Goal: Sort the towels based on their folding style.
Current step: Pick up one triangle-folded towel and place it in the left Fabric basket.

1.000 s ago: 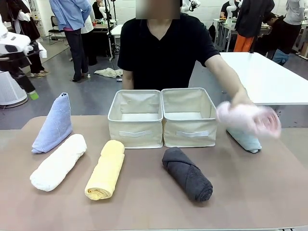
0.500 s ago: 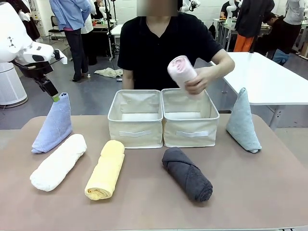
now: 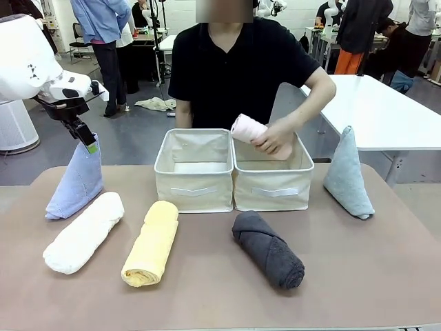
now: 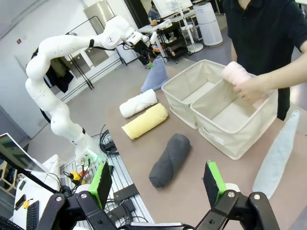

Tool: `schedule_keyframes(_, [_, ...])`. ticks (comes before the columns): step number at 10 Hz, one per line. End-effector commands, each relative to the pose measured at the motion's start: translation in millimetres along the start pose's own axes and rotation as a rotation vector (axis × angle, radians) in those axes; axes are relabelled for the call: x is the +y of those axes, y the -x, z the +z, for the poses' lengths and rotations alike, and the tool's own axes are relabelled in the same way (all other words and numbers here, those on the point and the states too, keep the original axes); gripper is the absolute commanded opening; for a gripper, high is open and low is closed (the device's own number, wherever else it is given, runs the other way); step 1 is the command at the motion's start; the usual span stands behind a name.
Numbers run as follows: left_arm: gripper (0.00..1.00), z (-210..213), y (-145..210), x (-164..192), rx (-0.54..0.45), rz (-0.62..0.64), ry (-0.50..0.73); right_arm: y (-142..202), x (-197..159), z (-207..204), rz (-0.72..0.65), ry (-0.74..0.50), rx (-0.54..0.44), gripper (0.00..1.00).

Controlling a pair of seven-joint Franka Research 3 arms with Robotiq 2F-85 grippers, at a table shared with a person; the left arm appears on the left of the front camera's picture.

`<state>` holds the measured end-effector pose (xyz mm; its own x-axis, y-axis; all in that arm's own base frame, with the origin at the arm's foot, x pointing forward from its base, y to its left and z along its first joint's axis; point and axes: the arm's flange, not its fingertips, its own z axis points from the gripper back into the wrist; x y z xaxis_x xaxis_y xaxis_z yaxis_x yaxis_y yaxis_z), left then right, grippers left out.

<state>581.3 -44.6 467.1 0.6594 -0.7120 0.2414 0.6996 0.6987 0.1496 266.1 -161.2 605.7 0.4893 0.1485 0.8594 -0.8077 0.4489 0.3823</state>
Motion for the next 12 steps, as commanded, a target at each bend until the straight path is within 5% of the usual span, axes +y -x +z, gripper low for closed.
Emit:
schedule_keyframes(1, [1.0,-14.2,-5.6,4.0,0.004,0.015,-0.033,0.4,-1.1,1.1,0.002,-0.016,0.0,1.0])
schedule_keyframes(5, [1.0,-35.1,-11.0,10.8,0.035,-0.001,-0.02,0.4,-1.1,1.1,0.002,-0.016,0.0,1.0])
schedule_keyframes(6, [0.46,-36.5,-13.5,12.1,0.045,-0.024,-0.013,0.4,-1.1,1.1,0.002,-0.016,0.0,1.0])
schedule_keyframes(7, [0.46,-36.2,-13.1,11.9,0.048,-0.028,-0.022,0.4,-1.1,1.1,0.002,-0.016,0.0,1.0])
schedule_keyframes(8, [0.0,-34.1,-12.8,12.5,0.047,-0.032,-0.031,0.4,-1.1,1.1,0.002,-0.016,0.0,1.0])
schedule_keyframes(9, [0.41,-31.3,-12.3,12.7,0.042,-0.045,-0.048,0.4,-1.1,1.1,0.002,-0.016,0.0,1.0])
schedule_keyframes(10, [0.0,-30.2,-10.4,11.5,0.037,-0.061,-0.076,0.4,-1.1,1.1,0.002,-0.016,0.0,1.0])
schedule_keyframes(12, [0.0,-29.3,-9.6,12.1,0.035,-0.068,-0.081,0.4,-1.1,1.1,0.002,-0.016,0.0,1.0])
